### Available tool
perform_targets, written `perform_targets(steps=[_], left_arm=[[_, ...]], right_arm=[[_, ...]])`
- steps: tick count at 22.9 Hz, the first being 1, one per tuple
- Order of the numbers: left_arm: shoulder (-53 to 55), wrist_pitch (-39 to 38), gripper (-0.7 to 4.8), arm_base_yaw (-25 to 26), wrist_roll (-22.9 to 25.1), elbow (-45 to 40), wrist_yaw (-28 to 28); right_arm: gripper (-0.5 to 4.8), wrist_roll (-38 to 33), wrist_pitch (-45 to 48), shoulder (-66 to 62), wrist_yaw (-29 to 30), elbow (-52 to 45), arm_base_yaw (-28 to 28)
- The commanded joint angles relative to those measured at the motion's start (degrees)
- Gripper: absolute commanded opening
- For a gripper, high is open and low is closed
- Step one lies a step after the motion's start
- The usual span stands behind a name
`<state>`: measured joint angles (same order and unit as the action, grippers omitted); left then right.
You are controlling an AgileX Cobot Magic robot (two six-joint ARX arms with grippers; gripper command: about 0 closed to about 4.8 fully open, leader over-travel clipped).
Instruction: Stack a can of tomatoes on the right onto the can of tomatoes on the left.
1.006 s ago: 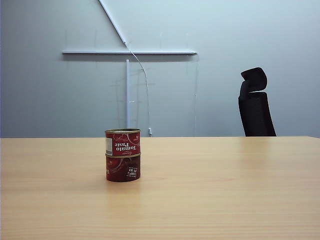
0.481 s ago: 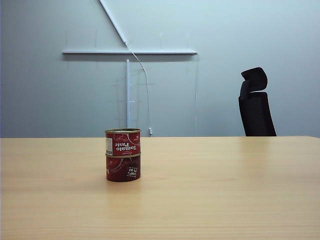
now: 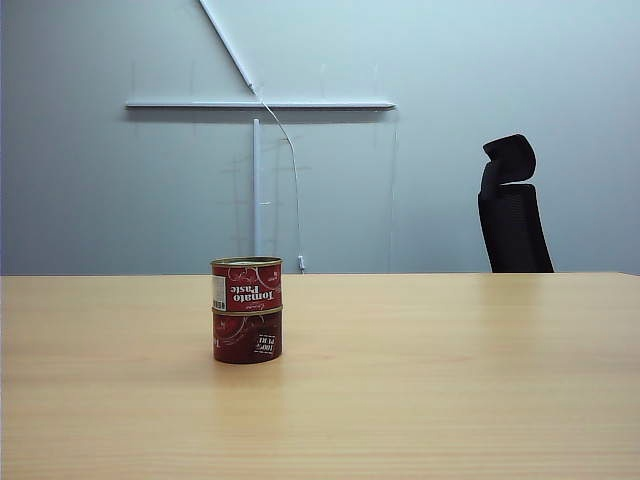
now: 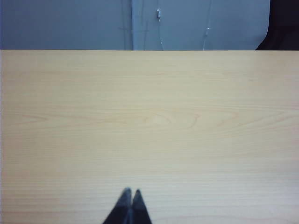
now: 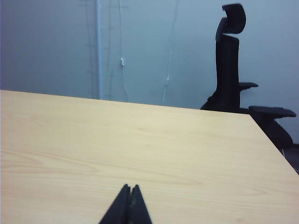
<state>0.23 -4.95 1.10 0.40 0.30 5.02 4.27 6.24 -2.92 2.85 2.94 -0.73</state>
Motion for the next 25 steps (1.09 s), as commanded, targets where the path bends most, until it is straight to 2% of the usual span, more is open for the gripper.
perform_targets(steps=[1, 4, 12, 25], left_arm=[[0.1, 0.7, -0.04, 0.0, 0.0, 0.2, 0.2], [0.1, 0.8, -0.04, 0.0, 0.0, 0.2, 0.2], [0.1, 0.7, -0.04, 0.0, 0.0, 0.2, 0.2], [0.1, 0.7, -0.04, 0.0, 0.0, 0.2, 0.2]], right_arm=[[-0.08, -2.4, 5.1, 3.0, -0.5, -2.9, 0.2], [-0.09, -4.7, 4.3, 3.0, -1.9, -2.9, 0.4], [-0.09, -4.7, -0.6, 3.0, -3.2, -2.9, 1.5], [-0.08, -4.7, -0.9, 3.0, -3.1, -2.9, 1.4]])
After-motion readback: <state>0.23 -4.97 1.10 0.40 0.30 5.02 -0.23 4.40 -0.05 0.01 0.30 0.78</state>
